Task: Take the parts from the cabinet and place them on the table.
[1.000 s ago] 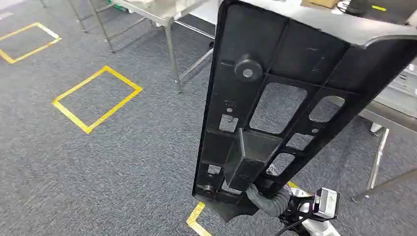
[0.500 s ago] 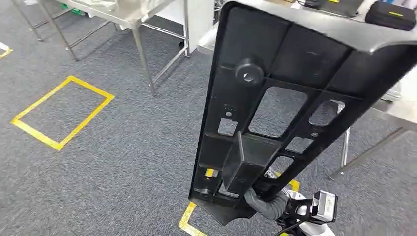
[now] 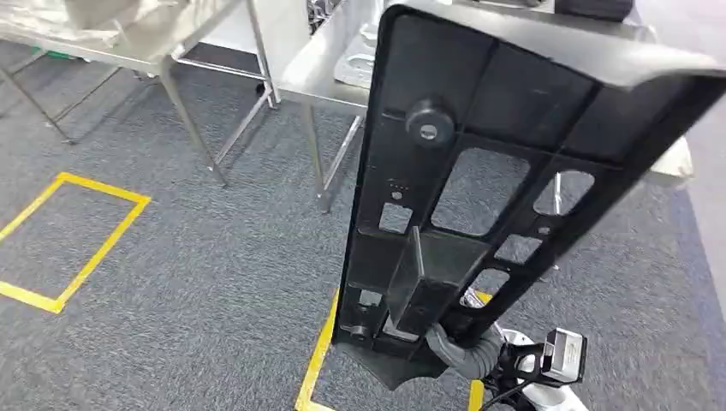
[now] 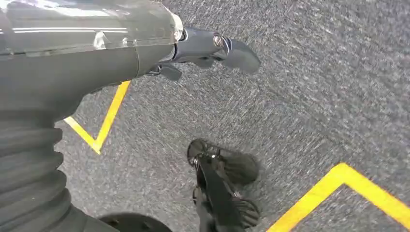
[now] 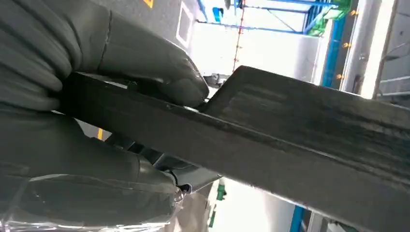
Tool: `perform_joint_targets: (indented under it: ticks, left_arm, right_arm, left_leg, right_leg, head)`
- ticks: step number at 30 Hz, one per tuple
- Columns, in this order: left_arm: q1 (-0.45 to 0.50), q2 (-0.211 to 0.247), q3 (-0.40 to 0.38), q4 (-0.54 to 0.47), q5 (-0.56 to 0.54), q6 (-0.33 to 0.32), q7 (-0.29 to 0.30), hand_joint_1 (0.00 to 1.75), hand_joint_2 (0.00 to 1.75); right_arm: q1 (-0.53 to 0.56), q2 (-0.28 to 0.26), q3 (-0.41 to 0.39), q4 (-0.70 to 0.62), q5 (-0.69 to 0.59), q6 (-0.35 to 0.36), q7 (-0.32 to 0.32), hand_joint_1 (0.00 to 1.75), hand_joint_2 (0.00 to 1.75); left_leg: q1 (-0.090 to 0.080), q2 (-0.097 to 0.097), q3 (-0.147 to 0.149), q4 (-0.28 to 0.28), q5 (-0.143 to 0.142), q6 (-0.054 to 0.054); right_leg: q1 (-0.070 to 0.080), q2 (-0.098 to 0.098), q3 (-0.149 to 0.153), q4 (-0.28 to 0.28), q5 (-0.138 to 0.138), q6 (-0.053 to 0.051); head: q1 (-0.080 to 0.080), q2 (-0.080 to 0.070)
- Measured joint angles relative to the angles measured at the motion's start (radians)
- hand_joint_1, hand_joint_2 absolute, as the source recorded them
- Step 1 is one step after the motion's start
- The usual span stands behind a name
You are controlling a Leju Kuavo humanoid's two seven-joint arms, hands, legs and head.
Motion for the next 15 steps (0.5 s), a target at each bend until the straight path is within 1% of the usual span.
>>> perform_joint_targets:
  ticks: [1,2,3,4,5,6,7,8,10,11,12,13,14,15]
  left_arm:
    - [0.003,0.0,0.0,0.0,0.001,-0.001,0.001,0.0,1.75]
    - [0.005,0.0,0.0,0.0,0.002,-0.003,0.001,0.0,1.75]
    - [0.004,0.0,0.0,0.0,0.002,-0.005,0.001,0.0,1.75]
    - [0.004,0.001,0.0,0.0,0.002,-0.009,0.001,0.0,1.75]
    - [0.004,0.002,0.0,0.0,0.003,-0.012,0.003,0.0,1.75]
    - [0.004,0.003,0.0,0.0,0.003,-0.015,0.005,0.0,1.75]
    - [0.003,0.003,-0.001,0.0,0.003,-0.015,0.007,0.0,1.75]
    - [0.003,0.003,-0.001,0.0,0.004,-0.015,0.009,0.0,1.75]
    - [0.0,0.003,-0.001,0.0,0.005,-0.018,0.01,0.0,1.75]
    - [-0.002,0.0,-0.001,0.0,0.006,-0.018,0.011,0.0,1.75]
    - [-0.003,0.001,-0.001,0.0,0.006,-0.018,0.011,0.0,1.75]
    - [-0.001,0.001,-0.002,0.0,0.007,-0.018,0.012,0.0,1.75]
    - [0.001,0.001,-0.002,0.0,0.007,-0.018,0.013,0.0,1.75]
    - [0.003,0.001,-0.002,0.0,0.007,-0.019,0.013,0.0,1.75]
  right_arm:
    - [0.0,0.0,0.0,0.0,0.0,0.001,0.0,1.73,1.75]
    - [0.0,0.0,0.0,0.001,0.0,0.001,0.001,1.73,1.75]
    - [0.0,0.0,0.0,0.001,-0.001,0.002,0.001,1.73,1.75]
    - [0.0,0.0,0.0,0.001,-0.002,0.003,0.001,1.73,1.75]
    - [0.0,0.0,0.0,0.001,-0.003,0.005,0.001,1.73,1.75]
    - [0.0,0.0,0.0,0.001,-0.003,0.006,0.001,1.73,1.75]
    - [0.0,0.0,0.0,0.001,-0.004,0.007,0.002,1.73,1.75]
    - [0.001,0.0,0.0,0.001,-0.005,0.007,0.002,1.73,1.75]
    - [0.003,0.0,-0.003,0.001,-0.006,0.007,0.002,1.73,1.75]
    - [0.004,0.002,-0.004,0.001,-0.006,0.007,0.002,1.73,1.75]
    - [0.003,0.003,-0.008,0.001,-0.006,0.007,0.002,1.73,1.75]
    - [-0.002,0.003,-0.008,0.001,-0.006,0.007,0.002,1.73,1.75]
    - [-0.002,0.003,-0.008,0.001,-0.006,0.007,0.002,1.73,1.75]
    - [-0.001,0.006,-0.008,0.002,-0.007,0.007,0.002,1.73,1.75]
  left_leg:
    - [0.0,-0.001,-0.025,0.04,-0.002,-0.001]
    - [0.0,-0.001,-0.027,0.029,0.023,-0.001]
    - [0.001,-0.002,-0.008,-0.025,0.065,0.0]
    - [0.003,-0.009,0.028,-0.113,0.119,0.001]
    - [0.006,-0.033,0.07,-0.209,0.166,0.003]
    - [0.01,-0.091,0.088,-0.253,0.161,0.009]
    - [0.005,-0.082,0.088,-0.261,0.165,0.019]
    - [0.005,-0.071,0.088,-0.259,0.165,0.024]
    - [0.0,-0.053,0.09,-0.261,0.167,0.038]
    - [0.006,-0.038,0.093,-0.272,0.175,0.048]
    - [0.006,-0.028,0.095,-0.276,0.176,0.052]
    - [0.005,-0.016,0.095,-0.276,0.175,0.059]
    - [0.003,-0.005,0.094,-0.276,0.174,0.059]
    - [0.002,0.007,0.093,-0.275,0.173,0.06]
  right_leg:
    - [0.0,0.014,-0.001,0.002,0.0,0.0]
    - [0.0,0.028,0.0,0.005,-0.001,0.0]
    - [0.0,0.042,0.0,0.008,-0.002,0.003]
    - [-0.001,0.056,0.001,0.011,-0.004,0.006]
    - [-0.002,0.067,0.001,0.016,-0.007,0.009]
    - [-0.003,0.076,-0.003,0.019,-0.009,0.013]
    - [0.001,0.09,-0.009,0.025,-0.01,0.02]
    - [-0.002,0.095,-0.012,0.024,-0.007,0.026]
    - [-0.004,0.114,-0.016,0.019,-0.003,0.04]
    - [-0.004,0.102,-0.016,0.024,-0.007,0.043]
    - [-0.001,0.037,-0.027,0.05,-0.026,0.046]
    - [-0.002,0.004,-0.058,0.111,-0.065,0.049]
    - [-0.006,-0.009,-0.099,0.195,-0.107,0.053]
    - [-0.008,-0.012,-0.137,0.274,-0.137,0.056]
  head:
    - [0.0,0.0]
    - [0.0,0.0]
    - [0.0,0.0]
    - [0.0,0.0]
    - [0.0,0.0]
    - [0.0,0.0]
    - [0.0,0.0]
    - [0.0,0.0]
    - [0.0,0.0]
    - [0.0,0.0]
    - [0.0,0.0]
    - [0.0,0.0]
    - [0.0,0.0]
    - [0.0,0.0]
